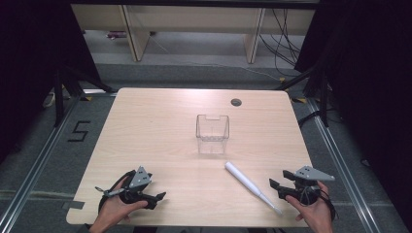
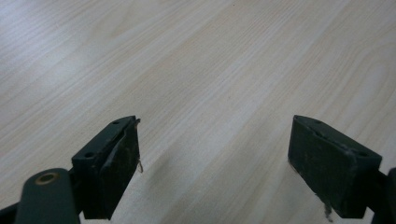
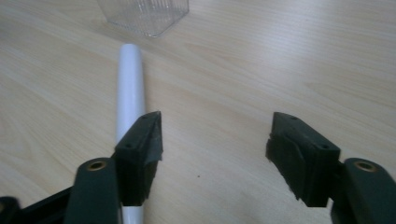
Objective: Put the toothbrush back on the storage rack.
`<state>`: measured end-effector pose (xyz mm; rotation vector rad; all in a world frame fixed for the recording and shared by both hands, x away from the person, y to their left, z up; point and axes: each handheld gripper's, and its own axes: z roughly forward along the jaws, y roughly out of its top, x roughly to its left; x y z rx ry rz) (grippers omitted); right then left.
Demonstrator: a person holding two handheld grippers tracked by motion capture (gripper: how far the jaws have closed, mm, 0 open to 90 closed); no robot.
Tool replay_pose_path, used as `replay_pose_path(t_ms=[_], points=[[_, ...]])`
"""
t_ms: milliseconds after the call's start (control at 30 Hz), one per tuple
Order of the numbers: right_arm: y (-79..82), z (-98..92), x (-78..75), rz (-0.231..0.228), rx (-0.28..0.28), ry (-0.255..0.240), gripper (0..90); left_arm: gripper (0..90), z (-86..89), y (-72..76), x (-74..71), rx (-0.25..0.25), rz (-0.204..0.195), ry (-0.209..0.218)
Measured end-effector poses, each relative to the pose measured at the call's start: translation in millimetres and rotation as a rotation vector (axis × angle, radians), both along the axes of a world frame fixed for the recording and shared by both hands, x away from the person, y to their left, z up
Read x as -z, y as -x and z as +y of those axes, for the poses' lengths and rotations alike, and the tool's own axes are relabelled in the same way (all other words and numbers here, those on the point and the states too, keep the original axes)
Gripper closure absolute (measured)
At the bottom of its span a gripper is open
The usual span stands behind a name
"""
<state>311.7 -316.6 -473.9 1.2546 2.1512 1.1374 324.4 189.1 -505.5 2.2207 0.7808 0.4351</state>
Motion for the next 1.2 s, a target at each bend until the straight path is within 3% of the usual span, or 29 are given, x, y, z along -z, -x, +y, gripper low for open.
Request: replay_pose_path(t_ms=[133, 167, 200, 233, 267, 333, 367, 433, 467, 633, 733, 967, 1000, 1100, 1200], points=[[2.7, 3.7, -2.6, 0.009, -0.031, -0.005, 49.0, 16.1, 0.0, -0.3, 0.1, 0.002, 0.001, -0.004], [5.6, 7.7, -3.1, 0.041, -0.037, -0.026, 52.3, 16.1, 0.0, -0.2, 0.1, 0.002, 0.001, -0.004], [5.7, 9.3, -3.3, 0.022, -0.077, 0.013, 55.6, 16.2, -0.1, 0.0, 0.2, -0.002, 0.002, 0.002], [5.7, 9.3, -3.3, 0.022, -0.077, 0.013, 55.6, 16.2, -0.1, 0.0, 0.2, -0.002, 0.002, 0.002], [9.0, 14.5, -3.3, 0.054, -0.089, -0.003, 58.5, 16.2, 0.4, 0.0, -0.3, 0.004, 0.005, -0.004], [9.0, 15.5, -2.8, 0.045, -0.100, -0.002, 59.8, 16.2, -0.1, 0.1, 0.3, -0.004, 0.002, 0.003], [11.8, 20.4, -3.5, 0.068, -0.120, -0.003, 65.0, 16.2, 0.0, 0.3, 0.5, -0.009, 0.007, 0.002], [12.3, 21.5, -3.5, 0.066, -0.129, 0.005, 66.7, 16.2, -0.8, 0.6, 1.0, -0.011, 0.007, 0.021], [13.5, 25.3, -2.5, 0.070, -0.166, 0.030, 72.3, 16.2, 0.8, -0.3, -0.1, -0.004, 0.003, -0.005], [17.4, 33.6, 1.5, 0.088, -0.197, 0.033, 78.8, 16.3, 0.0, -0.1, 0.4, -0.002, 0.007, 0.001], [16.0, 37.6, 4.6, 0.089, -0.257, 0.059, 84.6, 16.3, 0.8, -0.1, -0.1, -0.001, 0.003, -0.001], [16.8, 43.0, 9.1, 0.103, -0.297, 0.092, 89.4, 16.6, -0.2, 0.1, 0.4, -0.005, 0.008, 0.010], [18.3, 44.1, 9.2, 0.119, -0.284, 0.088, 89.5, 16.6, -0.2, 0.4, 0.5, -0.007, 0.011, 0.011], [16.5, 43.5, 10.6, 0.104, -0.293, 0.107, 89.7, 16.6, 1.0, -0.2, -0.3, -0.004, 0.006, 0.000], [16.4, 43.7, 12.4, 0.118, -0.291, 0.119, 89.9, 16.6, 1.1, -0.3, -0.3, -0.004, 0.005, -0.001]])
